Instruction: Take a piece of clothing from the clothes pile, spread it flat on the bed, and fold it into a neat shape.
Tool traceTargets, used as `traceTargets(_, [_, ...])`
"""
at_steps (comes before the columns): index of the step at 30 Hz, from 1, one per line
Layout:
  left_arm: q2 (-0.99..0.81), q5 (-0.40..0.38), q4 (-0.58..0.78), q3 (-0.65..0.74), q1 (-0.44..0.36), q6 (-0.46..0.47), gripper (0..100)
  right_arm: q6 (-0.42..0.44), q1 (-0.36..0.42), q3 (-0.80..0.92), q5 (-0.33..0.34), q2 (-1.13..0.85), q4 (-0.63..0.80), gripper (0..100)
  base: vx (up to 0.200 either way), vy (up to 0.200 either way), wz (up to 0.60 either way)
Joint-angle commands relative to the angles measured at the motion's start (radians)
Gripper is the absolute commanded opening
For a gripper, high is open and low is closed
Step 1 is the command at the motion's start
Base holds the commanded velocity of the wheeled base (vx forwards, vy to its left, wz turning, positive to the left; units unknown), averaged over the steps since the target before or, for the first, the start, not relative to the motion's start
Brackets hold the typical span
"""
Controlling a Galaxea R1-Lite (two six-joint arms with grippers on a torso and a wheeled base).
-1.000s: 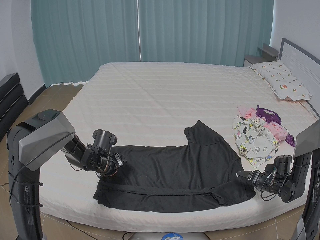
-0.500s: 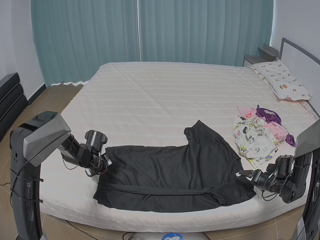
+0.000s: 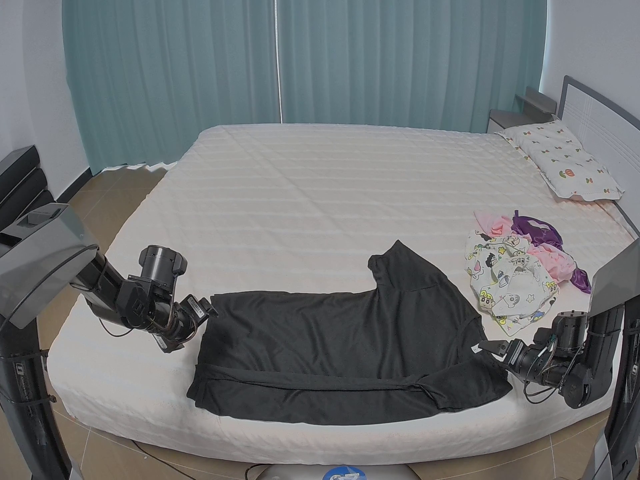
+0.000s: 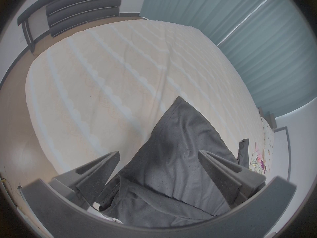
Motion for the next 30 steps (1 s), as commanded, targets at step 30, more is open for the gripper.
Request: traceTargets(30, [0.296, -0.109, 0.000, -0.417, 0.046, 0.150, 100, -0.001, 0.010, 0.004, -0.002, 0.019, -0.006, 100, 0.020, 0.000, 0.00])
